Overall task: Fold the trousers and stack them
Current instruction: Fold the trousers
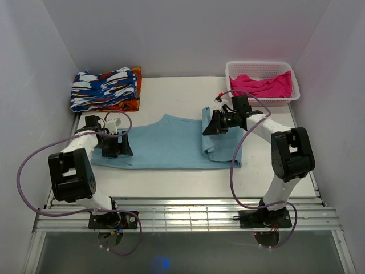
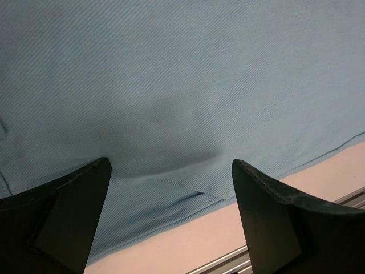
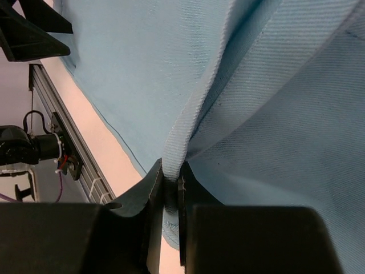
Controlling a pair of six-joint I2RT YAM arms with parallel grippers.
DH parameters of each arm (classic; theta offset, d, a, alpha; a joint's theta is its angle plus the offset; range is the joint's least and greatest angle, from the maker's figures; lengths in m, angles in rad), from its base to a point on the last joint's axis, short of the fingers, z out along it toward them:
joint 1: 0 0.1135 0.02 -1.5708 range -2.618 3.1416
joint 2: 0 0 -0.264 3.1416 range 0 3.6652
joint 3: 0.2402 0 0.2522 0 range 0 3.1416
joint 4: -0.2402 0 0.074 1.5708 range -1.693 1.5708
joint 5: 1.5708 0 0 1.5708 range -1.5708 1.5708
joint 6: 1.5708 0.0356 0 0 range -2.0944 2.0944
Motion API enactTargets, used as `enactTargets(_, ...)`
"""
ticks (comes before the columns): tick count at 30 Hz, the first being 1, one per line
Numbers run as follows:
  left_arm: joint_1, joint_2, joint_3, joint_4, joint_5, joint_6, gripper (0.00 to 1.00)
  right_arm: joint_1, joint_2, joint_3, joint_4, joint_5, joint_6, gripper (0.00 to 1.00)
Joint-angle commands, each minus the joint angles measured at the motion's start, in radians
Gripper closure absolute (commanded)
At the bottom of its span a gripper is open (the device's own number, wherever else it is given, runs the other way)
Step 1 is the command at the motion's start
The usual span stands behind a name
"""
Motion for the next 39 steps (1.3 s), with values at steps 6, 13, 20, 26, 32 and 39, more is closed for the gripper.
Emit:
enactTargets(6,0.004,0.049,0.009,0.016,-0.027,-0.025,0.02,0.11,0.052,0.017,0.179,0.021,0.176,0.92)
enactTargets(13,0.005,0.06,0.014,0.014,-0.026,-0.036,0.02,0.181,0.109,0.055,0.228,0.031,0.26,0.92)
enactTargets(20,0.006,0.063,0.012,0.014,-0.033,-0.033,0.02,0.213,0.151,0.079,0.26,0.022,0.346,0.92)
enactTargets(26,0.005,0.066,0.015,0.019,-0.029,-0.034,0.02,0.239,0.174,0.084,0.314,0.025,0.438,0.92)
enactTargets(32,0.006,0.066,0.014,0.019,-0.032,-0.033,0.02,0.276,0.175,0.089,0.337,0.03,0.474,0.92)
enactTargets(39,0.006,0.072,0.015,0.021,-0.03,-0.036,0.02,0.305,0.209,0.101,0.361,0.038,0.524,0.92)
